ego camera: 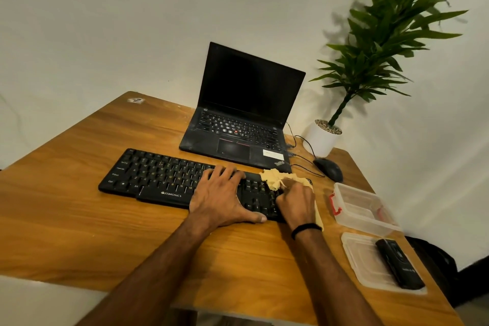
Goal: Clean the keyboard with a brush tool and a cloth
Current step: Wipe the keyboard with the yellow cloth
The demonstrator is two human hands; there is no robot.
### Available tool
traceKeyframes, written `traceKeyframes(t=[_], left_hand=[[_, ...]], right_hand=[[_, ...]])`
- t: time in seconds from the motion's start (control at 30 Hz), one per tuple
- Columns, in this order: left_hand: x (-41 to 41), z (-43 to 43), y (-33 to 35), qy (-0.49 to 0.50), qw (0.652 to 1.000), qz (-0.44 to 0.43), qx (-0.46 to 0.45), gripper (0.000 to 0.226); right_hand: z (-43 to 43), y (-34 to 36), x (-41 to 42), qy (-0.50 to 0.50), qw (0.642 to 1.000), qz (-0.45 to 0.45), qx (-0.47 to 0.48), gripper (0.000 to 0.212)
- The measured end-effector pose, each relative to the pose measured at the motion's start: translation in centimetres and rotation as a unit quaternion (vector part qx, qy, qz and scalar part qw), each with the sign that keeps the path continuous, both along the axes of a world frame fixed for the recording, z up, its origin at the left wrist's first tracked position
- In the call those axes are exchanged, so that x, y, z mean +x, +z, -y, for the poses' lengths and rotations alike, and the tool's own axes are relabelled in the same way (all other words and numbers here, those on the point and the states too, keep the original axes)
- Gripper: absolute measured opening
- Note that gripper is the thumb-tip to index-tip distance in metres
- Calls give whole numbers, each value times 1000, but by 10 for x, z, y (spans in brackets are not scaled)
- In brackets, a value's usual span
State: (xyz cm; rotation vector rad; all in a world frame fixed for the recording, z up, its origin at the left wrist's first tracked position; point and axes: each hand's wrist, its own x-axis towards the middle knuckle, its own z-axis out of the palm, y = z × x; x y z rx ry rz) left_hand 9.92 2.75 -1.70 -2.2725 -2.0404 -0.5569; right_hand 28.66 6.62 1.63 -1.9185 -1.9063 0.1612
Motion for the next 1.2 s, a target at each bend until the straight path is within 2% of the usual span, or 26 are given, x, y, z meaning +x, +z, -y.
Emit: traceKeyframes(t=[0.1, 0.53, 0.63, 0.83, 0.9, 1.03, 1.1, 1.2], left_hand=[[1, -1, 1, -3, 1000, 5, -5, 128], [-2, -3, 2, -12, 1000, 0, -21, 127], [-1, -3, 2, -13, 1000, -5, -21, 127], [1, -3, 2, -12, 1000, -7, -27, 126], [2, -3, 1, -13, 1000, -6, -22, 125], [2, -2, 1, -11, 1000, 3, -5, 123], [2, -1, 1, -11, 1000, 12, -5, 121], [0, -1, 2, -9, 1000, 23, -14, 125]], right_hand=[[3, -4, -15, -67, 997, -23, 23, 9], [-18, 3, -19, -204, 977, -55, 26, 17], [-21, 0, -22, -183, 982, -49, 14, 18], [-22, 0, -25, -76, 996, -36, -2, 11], [-23, 1, -35, -13, 999, -44, -11, 11], [-18, 4, -67, 161, 985, -67, -15, 29], [-21, 6, -65, 170, 984, -48, -16, 33], [-29, 9, -30, 95, 994, 46, -37, 22]])
